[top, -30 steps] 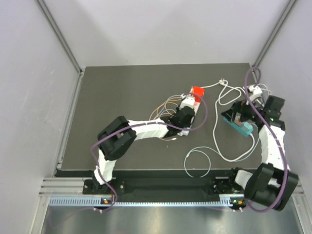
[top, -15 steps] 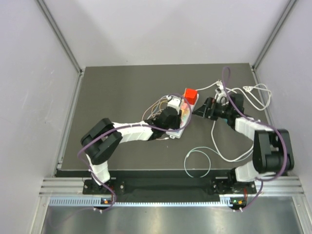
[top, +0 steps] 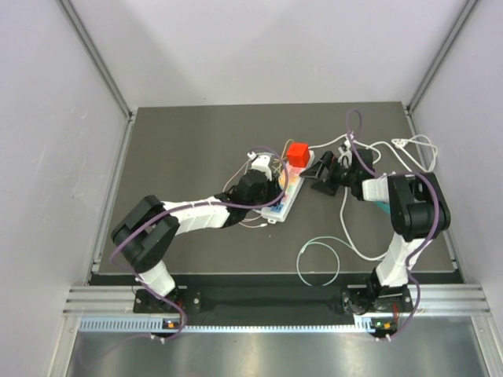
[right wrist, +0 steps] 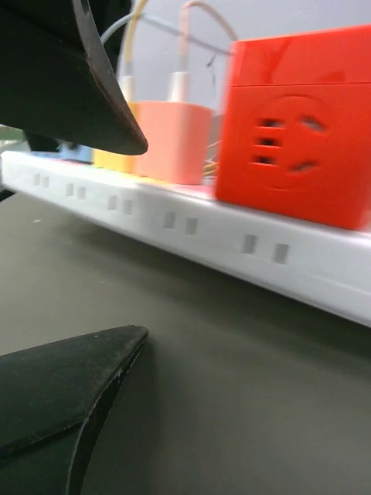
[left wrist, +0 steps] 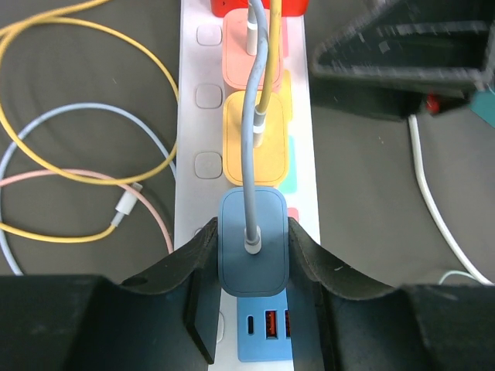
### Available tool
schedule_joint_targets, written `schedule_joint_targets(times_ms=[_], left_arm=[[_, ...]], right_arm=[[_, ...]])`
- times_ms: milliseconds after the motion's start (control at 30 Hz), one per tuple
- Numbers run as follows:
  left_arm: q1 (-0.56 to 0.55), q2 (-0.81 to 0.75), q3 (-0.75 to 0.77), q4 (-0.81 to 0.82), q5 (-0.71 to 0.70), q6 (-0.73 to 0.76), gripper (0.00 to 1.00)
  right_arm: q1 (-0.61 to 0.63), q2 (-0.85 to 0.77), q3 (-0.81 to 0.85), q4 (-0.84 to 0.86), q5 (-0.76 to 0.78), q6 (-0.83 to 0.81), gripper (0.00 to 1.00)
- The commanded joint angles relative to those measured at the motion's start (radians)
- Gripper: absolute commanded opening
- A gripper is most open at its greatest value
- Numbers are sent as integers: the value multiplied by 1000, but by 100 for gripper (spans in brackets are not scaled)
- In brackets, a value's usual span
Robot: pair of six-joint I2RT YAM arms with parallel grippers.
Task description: Pull the plug off the socket
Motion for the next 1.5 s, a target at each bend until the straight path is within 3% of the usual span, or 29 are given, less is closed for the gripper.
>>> schedule_joint_targets(times_ms=[0,267,633,1033,1233,1467], left_arm=[[-2,-71,-16,148,51,-49,0],[-2,-59,-46,194,84,-95,0],[0,-62,-57,210,105,-145,0],[-8,-94,-77,205,143,-183,0],[-6,-206,-79,148,95,-183,0],[13,-308,-34,-92,-68,-214,0]], right_arm=[[15,64,89,118,9,108,91],[61,110,130,63,73,122,84],[83,124,86,134,106,172,58],[57,73,40,215,126,177,1],[-12,10,-8,241,176,129,0],[-51,-5,-23,264,181,106,0]])
